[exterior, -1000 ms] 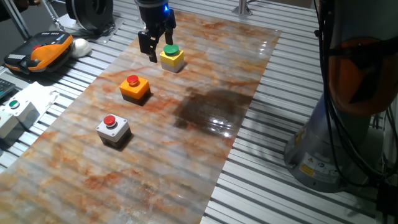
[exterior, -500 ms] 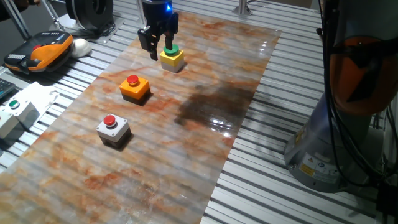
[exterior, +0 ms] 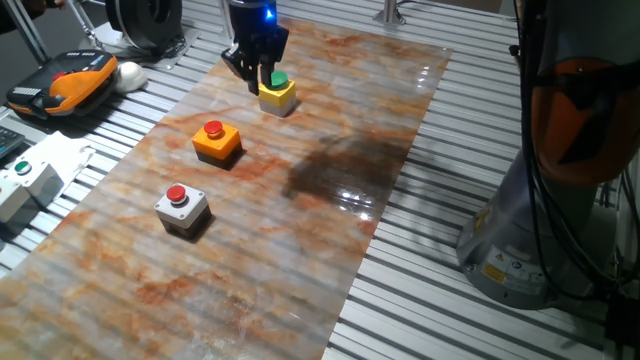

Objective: Press three buttons from left to right in sequence

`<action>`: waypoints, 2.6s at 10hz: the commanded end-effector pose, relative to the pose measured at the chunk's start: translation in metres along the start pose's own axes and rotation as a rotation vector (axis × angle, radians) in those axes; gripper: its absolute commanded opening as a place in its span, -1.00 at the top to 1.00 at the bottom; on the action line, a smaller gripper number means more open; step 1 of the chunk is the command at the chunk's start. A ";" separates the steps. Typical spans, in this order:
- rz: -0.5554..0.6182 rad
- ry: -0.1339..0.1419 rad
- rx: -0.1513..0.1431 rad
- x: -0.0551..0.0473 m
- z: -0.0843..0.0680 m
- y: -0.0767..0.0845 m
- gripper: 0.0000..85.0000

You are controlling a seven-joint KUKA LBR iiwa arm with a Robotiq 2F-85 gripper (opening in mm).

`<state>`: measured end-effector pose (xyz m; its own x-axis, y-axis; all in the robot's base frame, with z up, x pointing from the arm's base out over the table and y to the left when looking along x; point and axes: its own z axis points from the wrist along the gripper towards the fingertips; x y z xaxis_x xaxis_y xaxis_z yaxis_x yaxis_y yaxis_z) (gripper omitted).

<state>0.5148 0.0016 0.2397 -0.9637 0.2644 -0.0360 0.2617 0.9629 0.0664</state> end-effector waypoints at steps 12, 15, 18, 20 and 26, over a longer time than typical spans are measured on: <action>0.006 -0.006 0.002 0.000 0.001 0.002 1.00; 0.006 -0.011 0.003 0.000 0.001 0.002 1.00; -0.001 -0.012 0.003 0.001 0.002 -0.003 1.00; -0.009 -0.014 -0.010 0.002 0.005 -0.010 1.00; -0.050 -0.013 -0.047 0.000 0.006 -0.049 1.00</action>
<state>0.5021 -0.0455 0.2299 -0.9748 0.2163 -0.0538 0.2094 0.9715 0.1112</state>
